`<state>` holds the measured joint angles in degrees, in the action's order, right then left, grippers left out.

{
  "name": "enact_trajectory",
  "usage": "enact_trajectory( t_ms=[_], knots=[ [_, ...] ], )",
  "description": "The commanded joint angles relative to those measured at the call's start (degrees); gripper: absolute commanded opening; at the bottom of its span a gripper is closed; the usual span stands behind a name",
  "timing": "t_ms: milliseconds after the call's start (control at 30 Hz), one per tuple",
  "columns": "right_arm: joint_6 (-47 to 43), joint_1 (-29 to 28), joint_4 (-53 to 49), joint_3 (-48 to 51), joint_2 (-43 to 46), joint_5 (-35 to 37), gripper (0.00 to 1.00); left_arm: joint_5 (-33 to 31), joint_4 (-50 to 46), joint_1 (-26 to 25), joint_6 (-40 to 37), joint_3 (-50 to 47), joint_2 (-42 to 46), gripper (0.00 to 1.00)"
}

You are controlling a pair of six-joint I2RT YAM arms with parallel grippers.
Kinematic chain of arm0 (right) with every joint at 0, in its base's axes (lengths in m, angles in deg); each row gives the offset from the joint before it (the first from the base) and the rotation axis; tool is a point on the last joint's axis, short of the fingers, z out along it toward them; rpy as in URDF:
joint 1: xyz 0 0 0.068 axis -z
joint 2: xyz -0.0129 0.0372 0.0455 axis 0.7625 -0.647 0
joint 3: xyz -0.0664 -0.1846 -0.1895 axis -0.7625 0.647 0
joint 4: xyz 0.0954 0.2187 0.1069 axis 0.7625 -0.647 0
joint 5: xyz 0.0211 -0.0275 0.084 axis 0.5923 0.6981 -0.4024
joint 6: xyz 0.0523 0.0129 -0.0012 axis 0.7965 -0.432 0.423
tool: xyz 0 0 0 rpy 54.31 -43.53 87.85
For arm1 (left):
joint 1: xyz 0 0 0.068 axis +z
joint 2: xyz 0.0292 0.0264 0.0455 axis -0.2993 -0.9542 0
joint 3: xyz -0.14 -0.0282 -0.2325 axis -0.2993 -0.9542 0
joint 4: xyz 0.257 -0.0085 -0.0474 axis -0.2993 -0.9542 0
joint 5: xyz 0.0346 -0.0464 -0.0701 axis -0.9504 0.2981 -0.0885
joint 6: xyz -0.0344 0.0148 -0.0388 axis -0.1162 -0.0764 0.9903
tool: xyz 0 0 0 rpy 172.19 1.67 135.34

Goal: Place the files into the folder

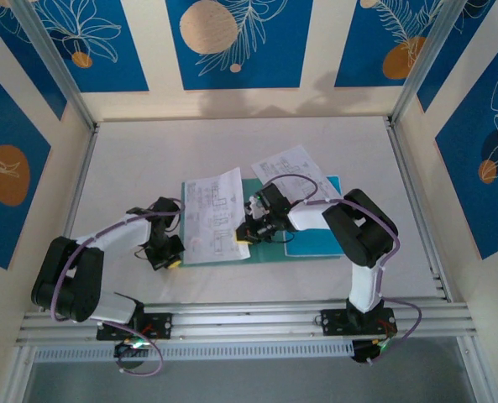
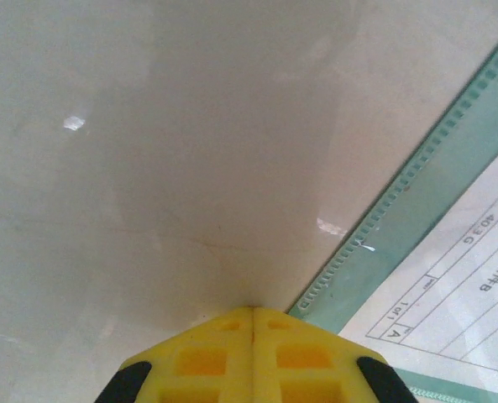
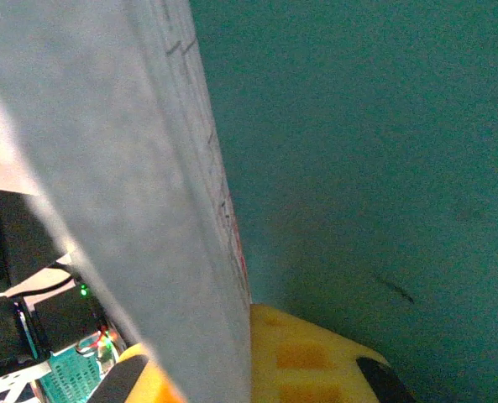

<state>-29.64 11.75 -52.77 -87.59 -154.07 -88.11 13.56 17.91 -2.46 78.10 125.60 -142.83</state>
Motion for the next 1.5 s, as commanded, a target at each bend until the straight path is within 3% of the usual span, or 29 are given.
enact_trajectory(
  t_ms=[0,533,667,967,1333,1467],
  knots=[
    [1.0,-1.0,0.2,-0.7,-0.7,0.1,0.0,2.9,3.9,0.2,0.4,-2.7,-2.4,0.0],
    [0.3,-2.2,-5.6,-4.6,-1.2,1.6,0.0,4.0,5.6,0.2,1.2,-3.5,-2.4,0.0],
    [-0.1,-1.4,-8.3,-4.5,0.1,2.9,0.16,3.9,5.4,0.2,1.2,-3.4,-2.2,0.0],
    [-2.1,-1.0,-12.6,-5.7,1.6,5.1,0.36,3.9,5.6,0.2,1.1,-3.6,-2.3,0.0],
    [-3.7,-0.1,-15.4,-6.8,2.6,7.4,0.28,4.0,5.6,0.2,1.2,-3.5,-2.3,0.0],
    [-3.9,-0.4,-15.6,-6.5,2.5,7.6,0.13,4.0,5.7,0.2,1.1,-3.5,-2.3,0.0]
  ],
)
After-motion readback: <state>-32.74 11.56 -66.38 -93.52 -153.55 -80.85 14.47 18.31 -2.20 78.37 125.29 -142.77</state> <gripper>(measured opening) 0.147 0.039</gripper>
